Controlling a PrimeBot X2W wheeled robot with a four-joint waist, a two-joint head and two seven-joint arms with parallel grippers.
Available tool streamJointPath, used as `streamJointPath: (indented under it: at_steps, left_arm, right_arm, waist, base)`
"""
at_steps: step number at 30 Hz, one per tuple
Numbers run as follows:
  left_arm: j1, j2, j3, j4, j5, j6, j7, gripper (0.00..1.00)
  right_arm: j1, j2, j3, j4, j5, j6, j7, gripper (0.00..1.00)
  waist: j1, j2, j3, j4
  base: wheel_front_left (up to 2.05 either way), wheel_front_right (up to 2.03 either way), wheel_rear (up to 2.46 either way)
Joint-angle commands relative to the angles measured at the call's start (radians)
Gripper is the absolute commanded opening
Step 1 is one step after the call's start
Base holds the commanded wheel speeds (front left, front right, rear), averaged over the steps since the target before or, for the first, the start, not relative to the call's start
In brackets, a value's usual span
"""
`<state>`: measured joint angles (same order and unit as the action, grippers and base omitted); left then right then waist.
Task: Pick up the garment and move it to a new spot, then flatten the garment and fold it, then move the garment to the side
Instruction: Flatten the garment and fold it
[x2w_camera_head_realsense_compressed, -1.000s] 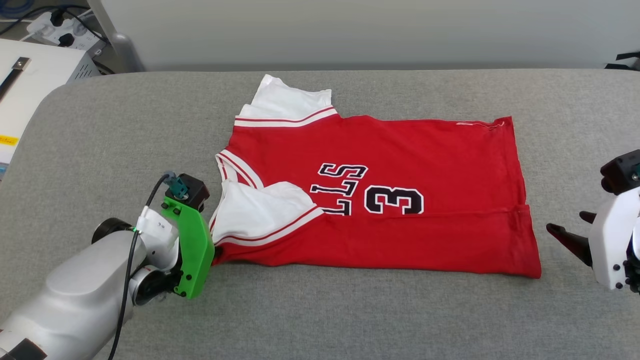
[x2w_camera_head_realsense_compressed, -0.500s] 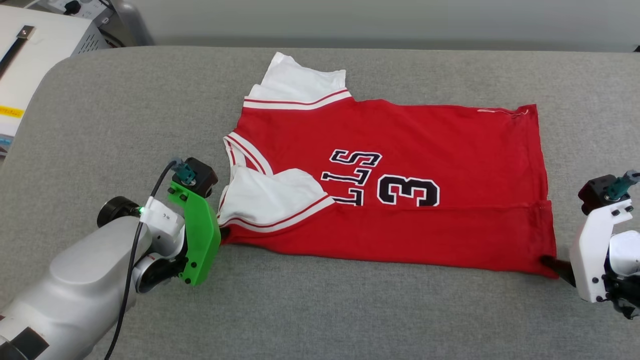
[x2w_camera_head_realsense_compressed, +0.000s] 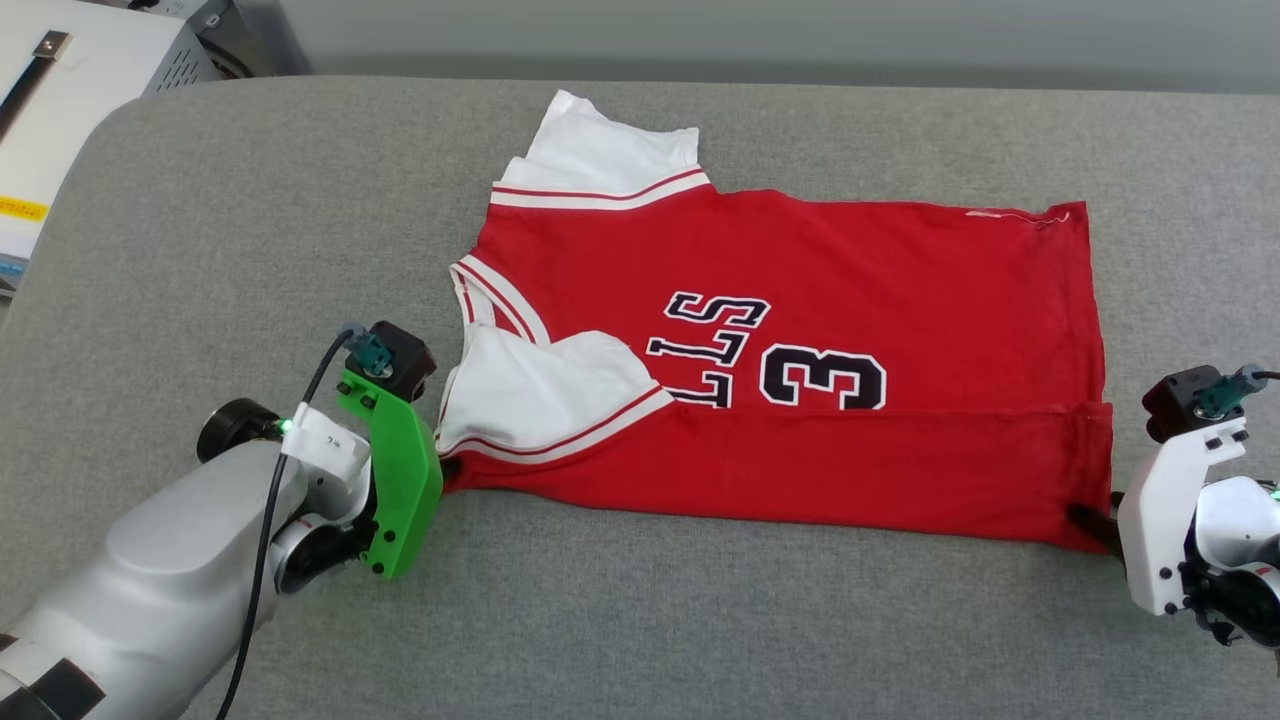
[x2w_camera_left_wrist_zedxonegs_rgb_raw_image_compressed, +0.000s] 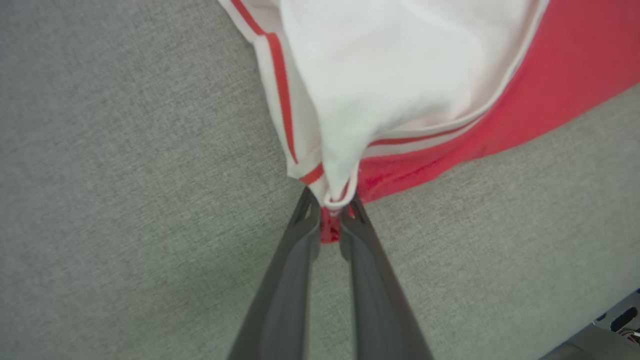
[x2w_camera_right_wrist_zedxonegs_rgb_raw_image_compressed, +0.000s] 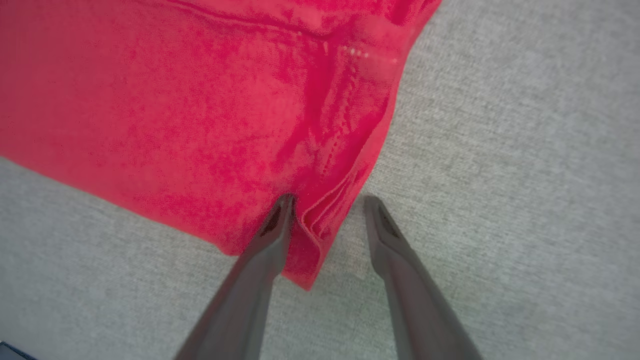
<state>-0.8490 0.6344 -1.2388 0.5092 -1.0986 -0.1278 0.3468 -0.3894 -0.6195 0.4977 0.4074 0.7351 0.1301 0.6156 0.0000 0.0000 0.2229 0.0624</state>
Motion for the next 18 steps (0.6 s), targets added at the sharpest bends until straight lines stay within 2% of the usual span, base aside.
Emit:
streamJointPath:
  at_steps: [1,7,12,18]
  left_arm:
    - [0.018,0.0,-0.002,0.005,-0.008,-0.003,-0.01,0.0]
    - [0.063,0.021,-0.002,-0.004,-0.035,-0.003,-0.034,0.0]
    - [0.102,0.06,0.001,-0.051,-0.055,0.002,-0.045,0.0]
    - [0.171,0.119,-0.002,-0.162,-0.075,0.047,-0.044,0.0]
  right_arm:
    - [0.021,0.022,0.035,0.018,0.004,0.001,-0.015,0.0]
    - [0.043,-0.019,0.014,-0.023,0.035,0.001,-0.098,0.0]
    - [0.095,-0.052,-0.011,-0.093,0.054,0.001,-0.124,0.0]
    - [0.207,-0.082,-0.069,-0.18,0.075,0.001,-0.13,0.0]
  waist:
    - [0.0,0.0,-0.021,-0.005]
    - [0.0,0.0,-0.095,-0.009]
    - [0.0,0.0,-0.14,-0.01]
    - [0.0,0.0,-0.185,-0.003]
  base:
    - [0.0,0.0,0.0]
    - [0.0,0.0,0.0]
    - [0.0,0.0,0.0]
    - [0.0,0.0,0.0]
